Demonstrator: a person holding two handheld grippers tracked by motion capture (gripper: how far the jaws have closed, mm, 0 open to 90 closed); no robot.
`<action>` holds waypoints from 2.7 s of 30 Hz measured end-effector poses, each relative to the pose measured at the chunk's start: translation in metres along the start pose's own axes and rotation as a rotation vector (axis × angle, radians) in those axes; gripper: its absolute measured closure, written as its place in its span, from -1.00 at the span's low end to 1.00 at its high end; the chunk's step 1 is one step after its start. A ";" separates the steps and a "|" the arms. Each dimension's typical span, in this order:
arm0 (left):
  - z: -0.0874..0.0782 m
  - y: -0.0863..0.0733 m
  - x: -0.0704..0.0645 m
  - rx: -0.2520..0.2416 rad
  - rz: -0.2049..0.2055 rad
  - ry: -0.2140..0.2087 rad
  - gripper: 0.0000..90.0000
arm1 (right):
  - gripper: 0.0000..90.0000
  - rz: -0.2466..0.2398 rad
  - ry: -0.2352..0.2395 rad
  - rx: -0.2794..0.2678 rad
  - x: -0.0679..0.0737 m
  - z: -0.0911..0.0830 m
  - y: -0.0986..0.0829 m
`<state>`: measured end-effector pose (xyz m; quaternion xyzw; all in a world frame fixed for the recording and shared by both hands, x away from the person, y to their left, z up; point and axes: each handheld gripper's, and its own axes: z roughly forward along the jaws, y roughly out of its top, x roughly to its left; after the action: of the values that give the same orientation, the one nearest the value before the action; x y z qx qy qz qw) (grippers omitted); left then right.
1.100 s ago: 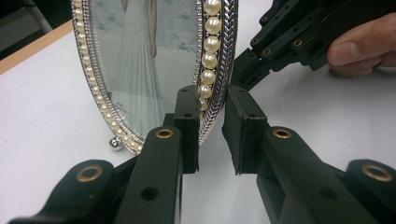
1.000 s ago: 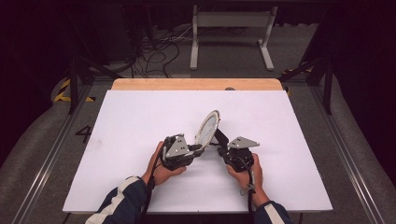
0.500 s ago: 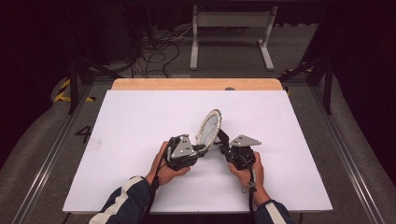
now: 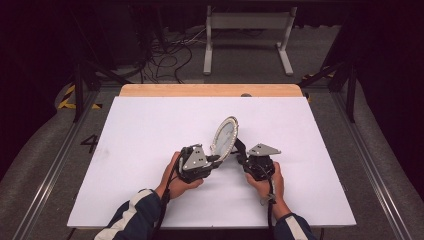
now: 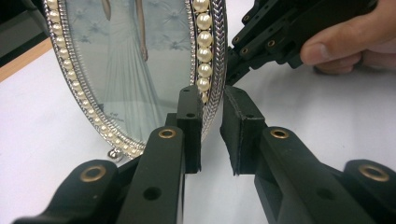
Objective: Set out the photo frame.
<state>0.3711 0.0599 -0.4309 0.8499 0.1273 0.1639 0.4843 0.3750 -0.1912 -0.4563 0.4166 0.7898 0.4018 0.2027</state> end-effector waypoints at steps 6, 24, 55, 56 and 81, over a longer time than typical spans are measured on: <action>-0.016 -0.011 0.006 0.011 -0.017 0.016 0.69 | 1.00 0.013 0.003 -0.005 -0.003 0.001 -0.001; -0.067 -0.057 0.010 0.129 -0.075 0.051 0.24 | 0.94 0.009 -0.001 -0.010 -0.002 -0.003 -0.001; -0.102 -0.091 -0.007 0.200 -0.171 0.163 -0.54 | 0.00 -0.039 0.095 -0.083 0.044 0.003 0.009; -0.102 -0.091 -0.007 0.201 -0.167 0.161 -0.54 | -0.01 -0.028 0.089 -0.082 0.046 0.006 0.010; -0.107 -0.096 -0.008 0.199 -0.187 0.173 -0.57 | 0.37 0.148 0.000 -0.192 0.049 0.027 0.025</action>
<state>0.3153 0.1882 -0.4639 0.8609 0.2625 0.1773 0.3981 0.3773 -0.1301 -0.4514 0.4525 0.7148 0.4895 0.2113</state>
